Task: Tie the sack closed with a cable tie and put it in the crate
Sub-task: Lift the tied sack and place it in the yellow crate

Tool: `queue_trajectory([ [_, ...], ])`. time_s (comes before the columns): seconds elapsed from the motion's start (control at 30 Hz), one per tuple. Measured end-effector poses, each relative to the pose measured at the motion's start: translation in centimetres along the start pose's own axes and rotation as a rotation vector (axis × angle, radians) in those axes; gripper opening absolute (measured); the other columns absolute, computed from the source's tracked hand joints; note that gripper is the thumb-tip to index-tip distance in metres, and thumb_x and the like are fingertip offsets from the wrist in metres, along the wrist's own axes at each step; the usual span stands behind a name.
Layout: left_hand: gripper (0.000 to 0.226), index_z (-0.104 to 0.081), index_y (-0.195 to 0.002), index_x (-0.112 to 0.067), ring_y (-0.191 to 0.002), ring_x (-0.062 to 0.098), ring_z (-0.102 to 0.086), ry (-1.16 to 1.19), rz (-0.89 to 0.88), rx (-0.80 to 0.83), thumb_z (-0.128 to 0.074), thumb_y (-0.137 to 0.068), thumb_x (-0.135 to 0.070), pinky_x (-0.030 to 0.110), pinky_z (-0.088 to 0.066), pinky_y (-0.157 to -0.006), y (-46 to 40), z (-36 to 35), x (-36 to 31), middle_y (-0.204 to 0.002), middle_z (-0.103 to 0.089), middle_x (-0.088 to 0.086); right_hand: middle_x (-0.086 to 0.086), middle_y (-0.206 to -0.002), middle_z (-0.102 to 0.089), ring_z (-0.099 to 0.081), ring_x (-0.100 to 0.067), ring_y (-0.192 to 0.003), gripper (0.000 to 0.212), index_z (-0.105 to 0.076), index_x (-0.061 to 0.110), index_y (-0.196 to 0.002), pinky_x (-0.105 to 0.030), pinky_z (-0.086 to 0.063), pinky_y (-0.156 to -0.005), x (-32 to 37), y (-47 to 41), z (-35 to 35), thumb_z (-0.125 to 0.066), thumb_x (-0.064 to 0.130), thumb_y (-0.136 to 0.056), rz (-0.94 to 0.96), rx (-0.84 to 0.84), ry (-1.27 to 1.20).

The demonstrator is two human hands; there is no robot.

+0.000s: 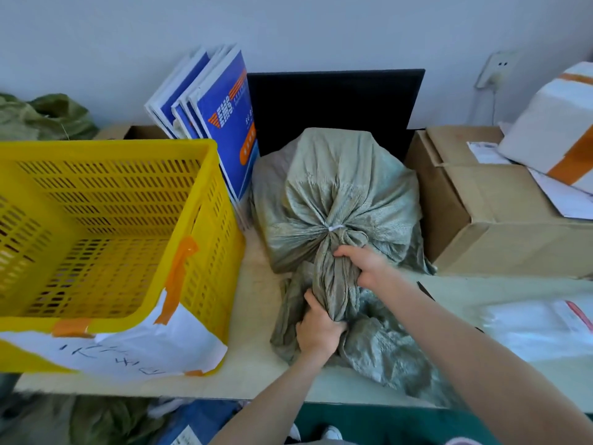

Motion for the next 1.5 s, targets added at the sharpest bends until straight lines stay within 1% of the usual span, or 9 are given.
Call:
queue_trajectory([
  [0.3,0.066,-0.034,-0.13,-0.019,-0.112,0.03,-0.059,-0.212,-0.139,-0.265,-0.07,-0.076,-0.032,0.042,-0.04,-0.097,-2.7,7.7,0.5,-0.118,-0.065,0.008,-0.023,-0.112,-0.066,-0.066,-0.03,-0.086,0.038,-0.055,0.001,-0.12,-0.039,-0.054,-0.06,-0.2,1.0,-1.2,-0.055,0.007,-0.083,-0.051,0.012,-0.244],
  [0.5,0.08,-0.03,-0.138,-0.026,-0.124,0.028,-0.049,-0.066,-0.015,-0.049,-0.069,-0.07,-0.043,0.049,-0.021,-0.108,-4.7,9.9,1.4,-0.127,-0.058,0.003,-0.018,-0.11,-0.066,-0.064,-0.032,-0.09,0.022,-0.057,0.005,-0.107,-0.046,-0.051,-0.068,0.6,1.4,-2.1,-0.048,0.012,-0.088,-0.114,0.029,-0.425],
  [0.6,0.097,-0.019,-0.145,-0.025,-0.135,0.029,-0.037,-0.041,-0.048,-0.311,-0.076,-0.069,-0.045,0.052,-0.021,-0.11,-3.2,10.7,1.7,-0.144,-0.042,0.004,-0.018,-0.115,-0.063,-0.062,-0.035,-0.096,0.028,-0.057,0.005,-0.111,-0.051,-0.05,-0.079,1.2,1.7,-2.7,-0.045,0.011,-0.086,-0.122,0.012,-0.551],
  [0.73,0.083,-0.038,-0.133,-0.033,-0.122,0.035,-0.046,-0.228,-0.36,-0.715,-0.084,-0.064,-0.031,0.056,-0.037,-0.097,0.2,10.3,0.6,-0.138,-0.044,0.011,-0.019,-0.124,-0.06,-0.059,-0.038,-0.109,0.046,-0.056,0.003,-0.124,-0.054,-0.045,-0.094,2.8,2.4,-3.6,-0.043,0.009,-0.081,-0.084,0.003,-0.716],
  [0.87,0.056,-0.038,-0.141,-0.039,-0.131,0.033,-0.032,-0.219,-0.436,-0.77,-0.05,-0.089,-0.056,0.062,-0.029,-0.101,1.3,10.0,-0.5,-0.148,-0.035,0.01,-0.023,-0.137,-0.049,-0.048,-0.041,-0.125,0.049,-0.049,0.002,-0.133,-0.058,-0.033,-0.105,5.0,3.6,-5.1,-0.037,0.013,-0.087,-0.06,0.046,-0.792],
  [0.97,0.1,-0.021,-0.15,-0.025,-0.143,0.039,-0.02,-0.179,-0.305,-0.611,-0.033,-0.072,-0.087,0.066,-0.022,-0.105,0.5,9.6,-1.3,-0.159,-0.019,0.013,-0.024,-0.143,-0.043,-0.042,-0.04,-0.131,0.048,-0.042,0.001,-0.138,-0.056,-0.029,-0.109,6.4,4.6,-5.8,-0.034,0.014,-0.093,-0.062,0.061,-0.882],
  [1.17,0.139,0.027,-0.144,-0.034,-0.148,0.035,0.002,0.018,-0.161,-0.516,-0.073,-0.055,-0.072,0.066,-0.012,-0.11,-2.0,10.0,-2.6,-0.159,0.018,0.011,-0.027,-0.14,-0.043,-0.042,-0.041,-0.13,0.045,-0.041,-0.002,-0.137,-0.053,-0.032,-0.11,8.4,5.8,-5.6,-0.037,0.009,-0.093,-0.077,0.076,-0.987],
  [1.37,0.142,0.024,-0.147,-0.031,-0.145,0.033,-0.018,0.206,-0.024,-0.572,-0.085,-0.059,-0.05,0.063,-0.02,-0.109,-3.0,11.1,-3.5,-0.161,0.008,0.009,-0.027,-0.143,-0.04,-0.038,-0.041,-0.134,0.044,-0.037,-0.003,-0.139,-0.053,-0.027,-0.112,9.5,6.6,-5.7,-0.036,0.01,-0.097,-0.077,0.134,-1.123],
  [1.5,0.124,0.01,-0.152,-0.026,-0.125,0.031,-0.052,0.256,-0.019,-0.571,-0.082,-0.07,-0.037,0.051,-0.044,-0.1,-4.4,12.2,-2.5,-0.149,-0.043,0.009,-0.026,-0.143,-0.04,-0.038,-0.041,-0.133,0.043,-0.039,-0.001,-0.138,-0.053,-0.028,-0.111,9.8,6.8,-5.6,-0.036,0.011,-0.098,-0.071,0.151,-1.108],
])
Point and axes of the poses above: each hand's wrist, its own y-axis away from the middle knuckle, its own z-axis out of the back of the hand, x = y × z, the point moved 6 cm from there along -y, towards the middle knuckle
